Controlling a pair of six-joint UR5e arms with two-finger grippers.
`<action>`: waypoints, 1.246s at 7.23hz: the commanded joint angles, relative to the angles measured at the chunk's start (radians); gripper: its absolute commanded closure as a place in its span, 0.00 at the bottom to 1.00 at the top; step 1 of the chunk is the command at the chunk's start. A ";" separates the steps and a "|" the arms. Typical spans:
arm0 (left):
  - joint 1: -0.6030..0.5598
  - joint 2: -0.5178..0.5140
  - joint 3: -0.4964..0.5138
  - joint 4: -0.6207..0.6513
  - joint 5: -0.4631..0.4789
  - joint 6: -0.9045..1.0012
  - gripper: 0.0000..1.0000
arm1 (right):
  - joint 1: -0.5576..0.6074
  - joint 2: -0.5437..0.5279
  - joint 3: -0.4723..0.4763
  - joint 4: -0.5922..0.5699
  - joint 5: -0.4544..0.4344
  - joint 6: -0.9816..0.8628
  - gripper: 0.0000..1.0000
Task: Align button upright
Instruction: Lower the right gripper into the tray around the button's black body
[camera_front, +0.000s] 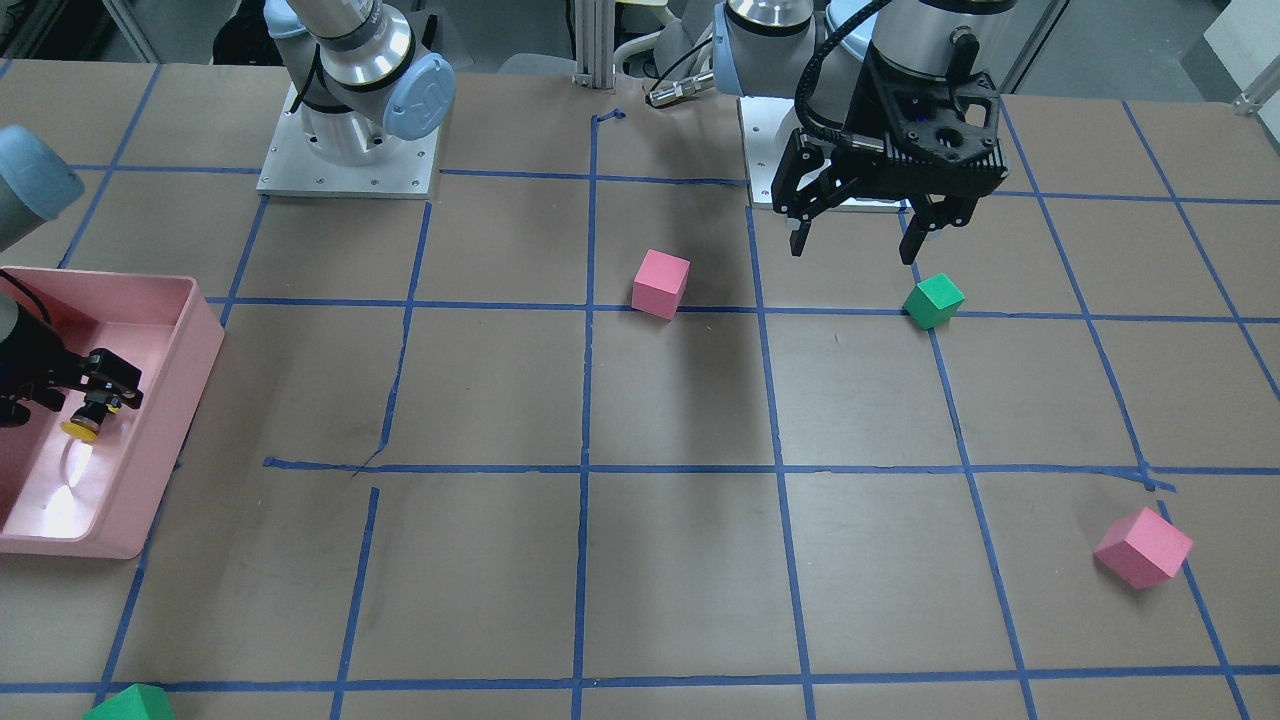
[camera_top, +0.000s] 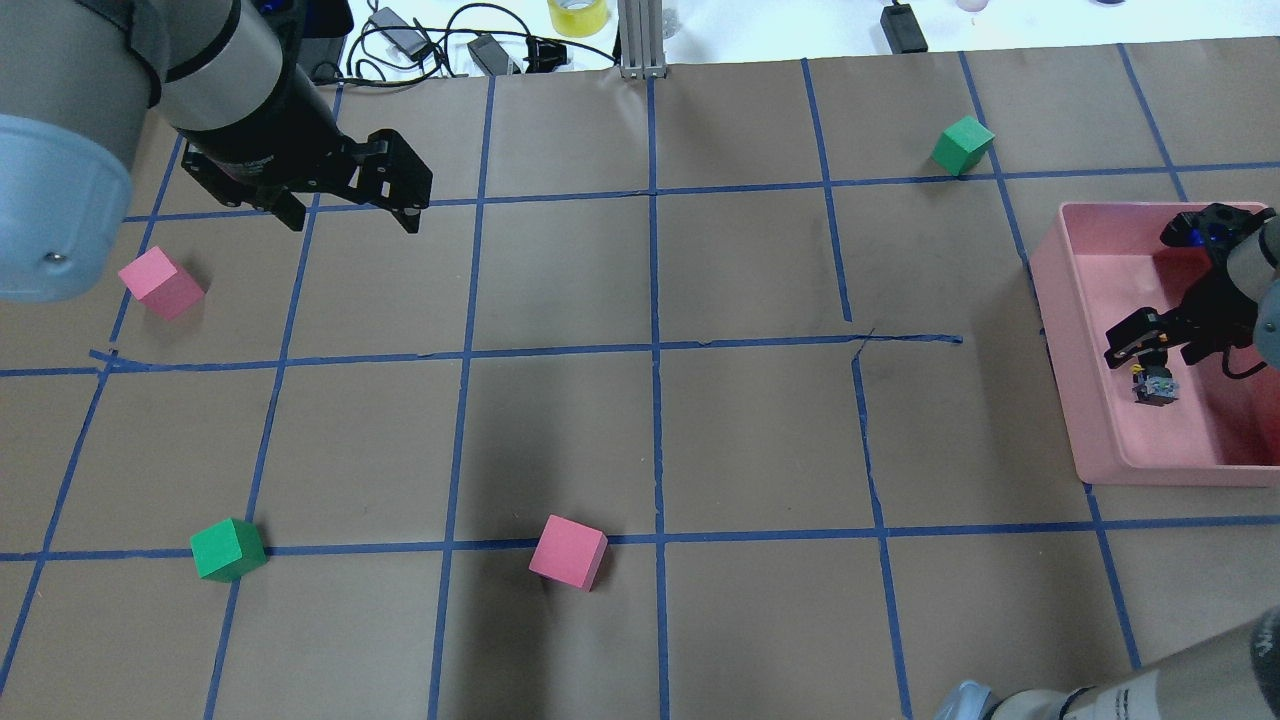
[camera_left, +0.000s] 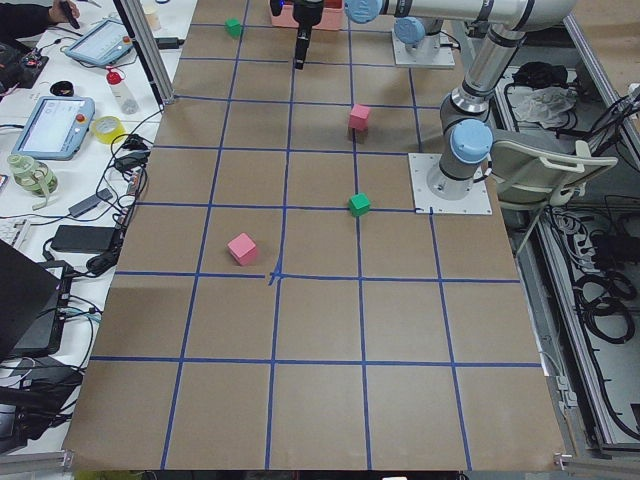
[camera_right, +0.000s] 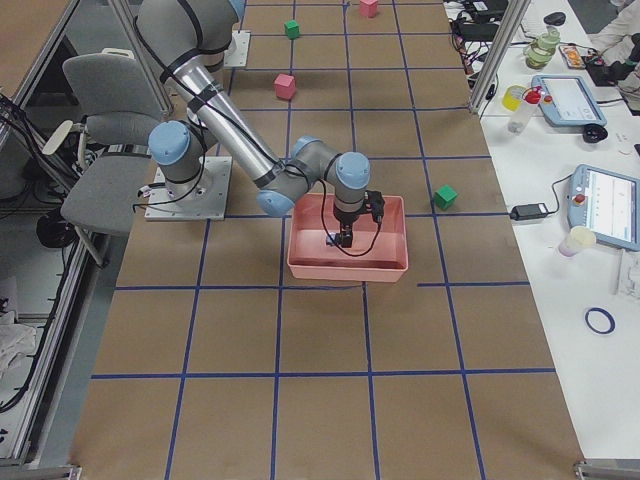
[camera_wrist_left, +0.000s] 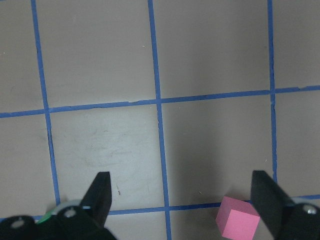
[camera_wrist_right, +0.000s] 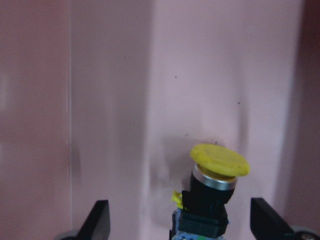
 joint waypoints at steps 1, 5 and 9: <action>0.000 0.001 0.000 0.000 0.000 0.000 0.00 | 0.000 -0.001 0.007 0.001 0.004 0.000 0.00; 0.000 0.001 0.000 0.000 0.002 0.000 0.00 | 0.000 0.007 0.000 -0.008 -0.013 -0.002 0.00; 0.000 0.001 0.000 0.000 0.002 0.000 0.00 | 0.000 0.010 0.006 -0.013 -0.047 0.004 0.04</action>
